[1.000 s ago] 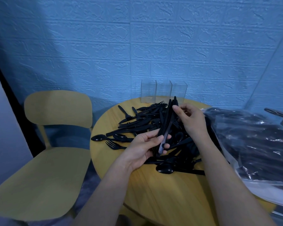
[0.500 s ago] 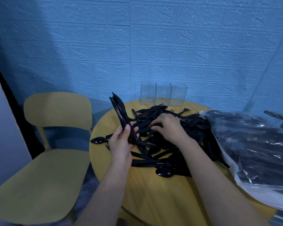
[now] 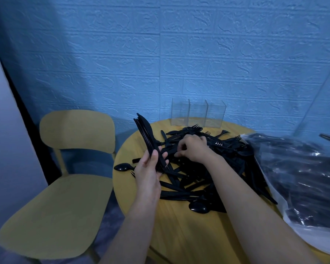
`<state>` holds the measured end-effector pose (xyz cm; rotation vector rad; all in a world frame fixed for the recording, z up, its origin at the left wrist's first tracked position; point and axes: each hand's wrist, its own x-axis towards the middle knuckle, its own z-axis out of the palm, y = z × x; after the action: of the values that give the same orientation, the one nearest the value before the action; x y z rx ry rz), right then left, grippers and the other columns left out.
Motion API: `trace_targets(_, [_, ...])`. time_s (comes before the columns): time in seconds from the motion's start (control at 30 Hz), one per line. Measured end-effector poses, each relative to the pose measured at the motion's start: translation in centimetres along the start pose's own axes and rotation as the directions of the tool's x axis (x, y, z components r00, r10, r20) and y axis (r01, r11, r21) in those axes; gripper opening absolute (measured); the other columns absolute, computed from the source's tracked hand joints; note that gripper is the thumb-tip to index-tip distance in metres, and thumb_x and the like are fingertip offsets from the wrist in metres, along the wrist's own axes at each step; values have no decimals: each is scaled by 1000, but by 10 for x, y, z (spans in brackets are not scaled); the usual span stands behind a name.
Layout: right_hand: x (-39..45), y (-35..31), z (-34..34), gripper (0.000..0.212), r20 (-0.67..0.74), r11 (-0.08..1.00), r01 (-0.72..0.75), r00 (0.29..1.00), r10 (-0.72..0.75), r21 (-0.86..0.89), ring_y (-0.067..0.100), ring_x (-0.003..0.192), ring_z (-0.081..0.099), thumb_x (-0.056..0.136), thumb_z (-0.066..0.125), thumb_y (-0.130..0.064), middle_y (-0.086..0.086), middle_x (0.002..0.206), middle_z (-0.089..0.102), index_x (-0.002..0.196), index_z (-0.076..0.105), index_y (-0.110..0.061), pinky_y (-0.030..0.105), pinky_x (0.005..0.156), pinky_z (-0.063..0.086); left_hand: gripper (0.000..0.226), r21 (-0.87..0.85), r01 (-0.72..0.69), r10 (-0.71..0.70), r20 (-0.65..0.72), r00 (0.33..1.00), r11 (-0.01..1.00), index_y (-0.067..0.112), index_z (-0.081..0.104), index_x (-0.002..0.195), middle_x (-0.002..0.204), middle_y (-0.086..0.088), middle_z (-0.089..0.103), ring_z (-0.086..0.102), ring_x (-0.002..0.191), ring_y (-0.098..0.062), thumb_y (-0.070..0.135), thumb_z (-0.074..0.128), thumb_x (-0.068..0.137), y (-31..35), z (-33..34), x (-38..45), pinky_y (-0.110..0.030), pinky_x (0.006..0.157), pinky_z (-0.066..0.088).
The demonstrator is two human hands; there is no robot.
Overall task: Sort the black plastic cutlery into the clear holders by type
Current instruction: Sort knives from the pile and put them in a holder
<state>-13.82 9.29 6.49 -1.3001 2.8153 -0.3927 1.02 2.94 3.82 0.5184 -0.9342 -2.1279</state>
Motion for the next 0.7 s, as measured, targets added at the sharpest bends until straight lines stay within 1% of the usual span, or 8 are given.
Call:
trace_targets(0.07, [-4, 5, -8, 12, -54, 992, -10, 998, 16, 123, 16, 100, 52, 83, 69, -37, -7, 93, 60, 81, 64, -26, 35, 91, 29, 15, 13, -6, 6, 0, 1000, 1000, 9, 64, 104, 98, -3, 70, 69, 80, -12, 9, 53, 94, 0, -1, -1, -24, 66, 58])
trace_targets(0.13, [-9, 13, -21, 9, -63, 938, -25, 997, 50, 345, 17, 90, 59, 84, 71, -28, -6, 85, 63, 80, 64, -23, 32, 84, 42, 15, 29, -6, 6, -3, 1000, 1000, 10, 65, 104, 99, -3, 70, 69, 84, -13, 10, 54, 93, 1, -2, -3, -25, 68, 57])
trace_targets(0.23, [-19, 26, -45, 6, -132, 779, -7, 985, 115, 627, 18, 80, 64, 85, 70, -20, 1, 78, 68, 81, 65, -21, 33, 80, 50, 19, 66, -15, 17, -27, 999, 998, 6, 65, 109, 102, -7, 68, 67, 87, -17, 11, 55, 93, 8, -4, -2, -25, 67, 57])
trace_targets(0.33, [-28, 37, -73, 9, -218, 605, 78, 963, 161, 792, 15, 72, 62, 86, 68, -14, 2, 74, 66, 78, 64, -18, 28, 79, 51, 26, 150, -55, 56, 3, 998, 987, 0, 62, 116, 106, -11, 68, 69, 81, -14, 10, 55, 94, 28, -3, 7, -23, 69, 58])
trace_targets(0.43, [-36, 38, -96, 9, -234, 468, 153, 965, 120, 870, 11, 70, 62, 88, 64, -11, 5, 78, 67, 79, 63, -14, 24, 77, 52, 28, 294, -104, 71, 119, 990, 950, 3, 62, 120, 100, -7, 70, 69, 79, -12, 8, 55, 94, 44, 6, 13, -23, 73, 58])
trace_targets(0.5, [-36, 32, -105, 10, -216, 435, 169, 975, 60, 885, 10, 68, 62, 89, 62, -10, 5, 79, 68, 79, 63, -14, 23, 75, 53, 29, 372, -85, 10, 199, 980, 924, 7, 63, 120, 100, -5, 71, 69, 85, -15, 6, 55, 93, 46, 17, 12, -24, 75, 57])
trace_targets(0.6, [-29, 21, -111, 13, -181, 445, 158, 983, 10, 882, 6, 60, 60, 90, 59, -6, -5, 68, 68, 78, 61, -11, 20, 67, 53, 24, 354, 109, -220, 290, 931, 929, 9, 65, 112, 99, -7, 73, 71, 89, -18, 3, 54, 91, 43, 35, 5, -30, 79, 58])
trace_targets(0.7, [-23, 18, -115, 11, -164, 508, 125, 986, 33, 852, 7, 57, 59, 92, 58, -7, -2, 66, 65, 81, 59, -9, 21, 62, 51, 19, 245, 237, -317, 373, 872, 940, 5, 66, 104, 96, -12, 72, 71, 80, -21, 2, 50, 92, 39, 48, 3, -33, 73, 60])
